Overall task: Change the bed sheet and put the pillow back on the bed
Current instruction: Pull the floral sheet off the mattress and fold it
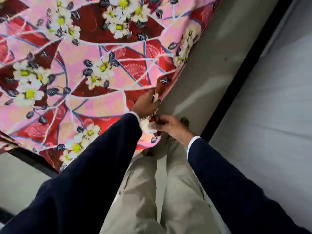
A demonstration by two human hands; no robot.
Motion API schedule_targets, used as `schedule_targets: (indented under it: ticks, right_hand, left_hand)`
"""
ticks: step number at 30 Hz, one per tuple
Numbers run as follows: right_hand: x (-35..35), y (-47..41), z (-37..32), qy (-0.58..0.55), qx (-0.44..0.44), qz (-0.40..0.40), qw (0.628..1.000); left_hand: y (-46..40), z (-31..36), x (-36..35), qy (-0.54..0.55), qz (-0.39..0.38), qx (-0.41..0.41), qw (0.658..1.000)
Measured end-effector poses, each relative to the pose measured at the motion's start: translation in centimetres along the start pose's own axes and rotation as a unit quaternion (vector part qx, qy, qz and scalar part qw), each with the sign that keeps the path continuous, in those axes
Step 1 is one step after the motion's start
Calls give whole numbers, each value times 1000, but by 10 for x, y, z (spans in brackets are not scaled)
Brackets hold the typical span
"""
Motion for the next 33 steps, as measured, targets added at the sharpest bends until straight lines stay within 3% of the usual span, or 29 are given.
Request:
schedule_targets:
  ticks: [2,5,8,11,14,16,18,20,22,26,29,31,33]
  right_hand:
    - [36,-11,-17,-25,-48,-16,998]
    - [91,-38,-46,-176,-137,40,974]
    - [112,-73,-102,-284,-117,-2,952]
    - [133,-94,-162,-373,-24,35,927]
    - [174,-99,-209,-420,46,96,901]
    - [206,-95,-227,-350,75,159,920]
    - [224,-80,-239,-232,117,181,949]
    - [225,-66,-239,-125,134,149,972]
    - [230,-63,-233,-42,142,133,980]
    - [242,-69,-234,75,99,121,985]
    - [249,-72,-257,106,98,60,988]
    - [258,-77,-275,114,83,32,989]
    - [279,-89,-294,47,29,38,998]
  left_hand:
    - [0,7,10,78,15,-13,997]
    - [7,14,26,216,8,10,976]
    - [10,21,45,246,-37,11,968]
    - [1,27,53,174,-132,22,976]
    - [-26,29,58,29,-211,29,977]
    - [-53,43,65,-128,-252,38,958]
    - [-90,65,73,-162,-223,38,961]
    - [-129,104,82,24,-46,-5,999]
    - [-174,139,85,161,93,-39,982]
    - [-253,176,74,84,62,-57,993]
    - [-285,175,85,52,104,-42,992]
    - [-297,169,92,-27,55,-67,996]
    - [-303,166,102,-3,-18,-76,997]
Point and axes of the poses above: each hand's wrist, its own y-axis away from the middle knuckle, its own x-axis out of the back of the hand, z = x × y, the point moved 3 cm from there along -y, towards the middle knuckle, and after that the axes turned 10 degrees about -x, right-handed, at the moved point
